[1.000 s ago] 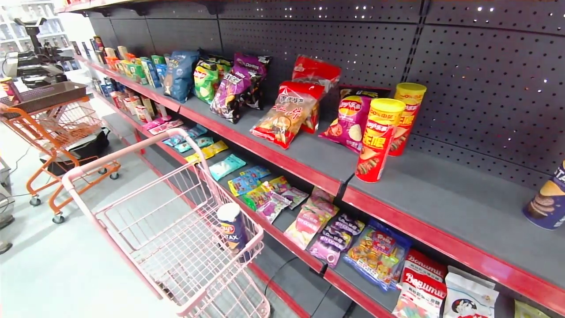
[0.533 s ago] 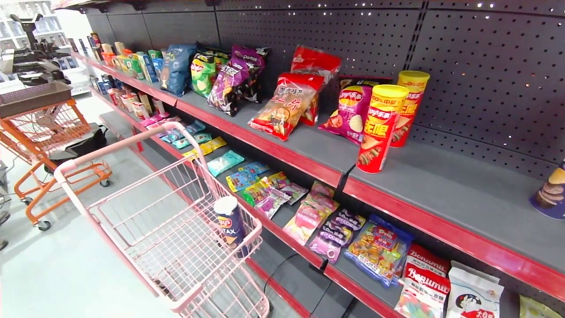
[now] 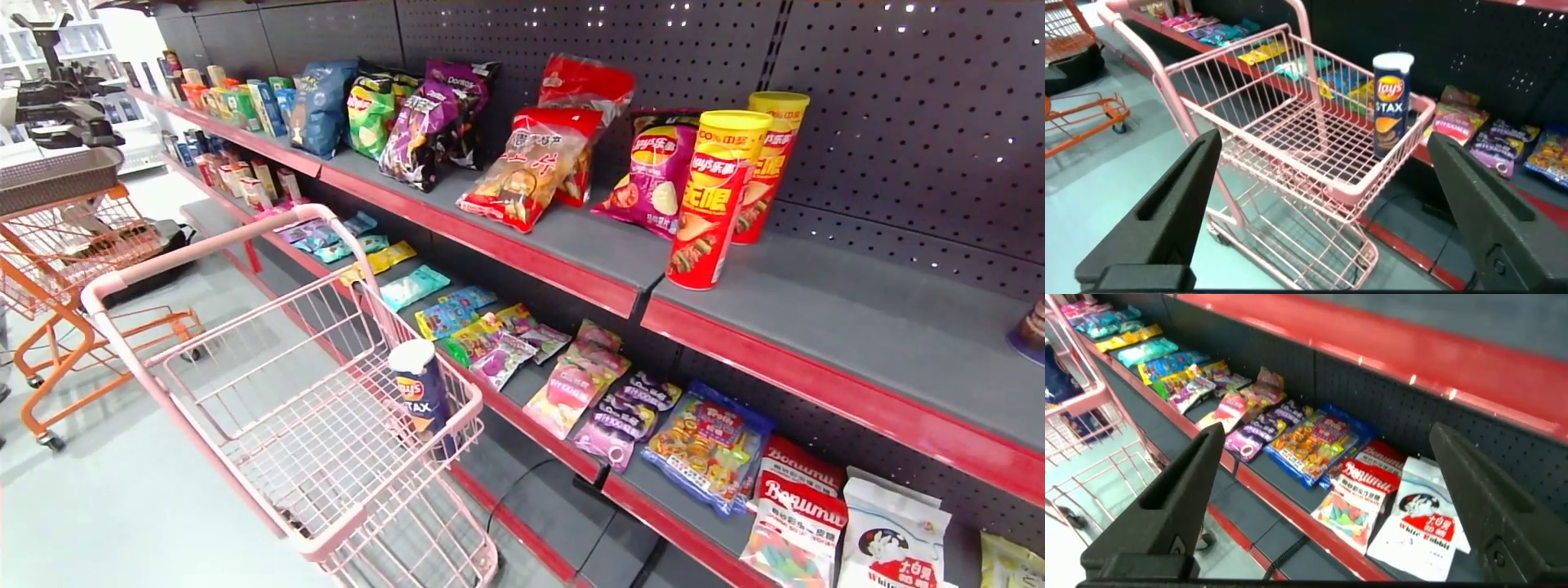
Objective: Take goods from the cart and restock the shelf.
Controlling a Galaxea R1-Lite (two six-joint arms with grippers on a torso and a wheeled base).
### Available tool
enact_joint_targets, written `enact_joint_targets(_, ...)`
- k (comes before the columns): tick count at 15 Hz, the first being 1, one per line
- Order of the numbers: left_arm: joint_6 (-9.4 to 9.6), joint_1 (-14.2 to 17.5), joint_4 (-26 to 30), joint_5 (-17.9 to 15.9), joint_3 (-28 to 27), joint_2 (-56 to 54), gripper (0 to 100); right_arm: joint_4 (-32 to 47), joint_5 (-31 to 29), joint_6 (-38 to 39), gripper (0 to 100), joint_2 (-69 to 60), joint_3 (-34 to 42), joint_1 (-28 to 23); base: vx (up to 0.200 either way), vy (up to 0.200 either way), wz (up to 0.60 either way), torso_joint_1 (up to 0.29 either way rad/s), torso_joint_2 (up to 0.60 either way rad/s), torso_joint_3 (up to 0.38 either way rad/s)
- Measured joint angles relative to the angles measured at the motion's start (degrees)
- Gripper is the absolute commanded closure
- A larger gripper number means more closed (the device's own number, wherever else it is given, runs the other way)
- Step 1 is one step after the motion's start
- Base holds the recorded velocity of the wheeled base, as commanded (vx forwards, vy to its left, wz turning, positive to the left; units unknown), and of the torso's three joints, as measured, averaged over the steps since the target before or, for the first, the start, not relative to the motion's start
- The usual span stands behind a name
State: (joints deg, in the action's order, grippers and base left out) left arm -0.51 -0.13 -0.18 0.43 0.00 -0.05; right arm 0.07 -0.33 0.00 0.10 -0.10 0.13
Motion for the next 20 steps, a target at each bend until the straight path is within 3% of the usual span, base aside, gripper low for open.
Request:
enact_joint_targets(5,0.09,0.0,0.2,-0.1,0.0,0.0,0,0.1,0.0,0.1,0,0.0,0.0,0.0,0.000,0.000,0.00,-0.178,0.49,0.320)
enact_joint_targets(13,1.05,-0.3,-0.9,-0.5,-1.5,0.4,0,0.0,-0.1,0.3,0,0.0,0.0,0.0,0.000,0.000,0.00,-0.014,0.04,0.028)
enact_joint_targets(17,-4.71,-1.6,-2.1,-0.2,-18.3,13.0,0,0.0,-0.1,0.2,0,0.0,0.0,0.0,0.000,0.000,0.00,0.000,0.00,0.000)
enact_joint_targets(20,-5.12,-1.5,-2.8,0.6,-29.4,31.1,0,0.0,-0.2,0.2,0,0.0,0.0,0.0,0.000,0.000,0.00,0.000,0.00,0.000)
